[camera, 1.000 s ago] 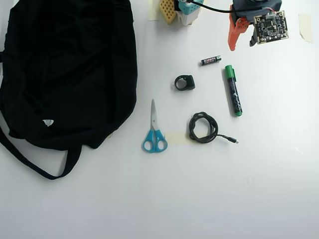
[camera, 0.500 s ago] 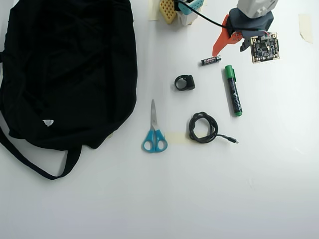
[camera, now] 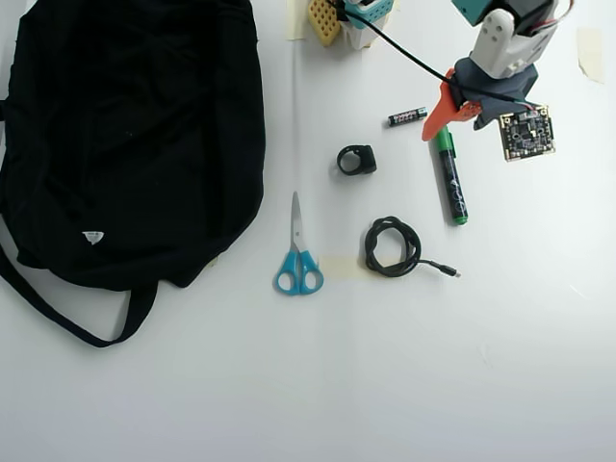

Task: Put the green marker into the black bag

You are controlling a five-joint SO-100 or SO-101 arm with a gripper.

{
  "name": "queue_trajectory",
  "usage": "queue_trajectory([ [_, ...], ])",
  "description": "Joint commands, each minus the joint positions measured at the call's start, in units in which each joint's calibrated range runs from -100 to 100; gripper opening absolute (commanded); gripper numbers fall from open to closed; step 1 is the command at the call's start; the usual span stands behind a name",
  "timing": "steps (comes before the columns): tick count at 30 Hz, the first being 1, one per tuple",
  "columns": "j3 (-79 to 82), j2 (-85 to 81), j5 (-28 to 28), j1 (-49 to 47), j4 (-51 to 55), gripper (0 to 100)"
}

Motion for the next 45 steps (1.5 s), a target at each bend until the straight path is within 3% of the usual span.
queue_trajectory([
  [1, -3.80, 1.29, 0.20, -0.03, -1.10, 29],
  [7, -4.87, 3.61, -0.27, -0.55, -1.10, 29],
  [14, -4.78, 8.84, -0.58, 0.12, -1.53, 39],
  [26, -3.98, 12.57, -0.06, 1.39, -10.23, 40],
  [45, -7.21, 19.46, -3.26, -1.22, -12.13, 40],
])
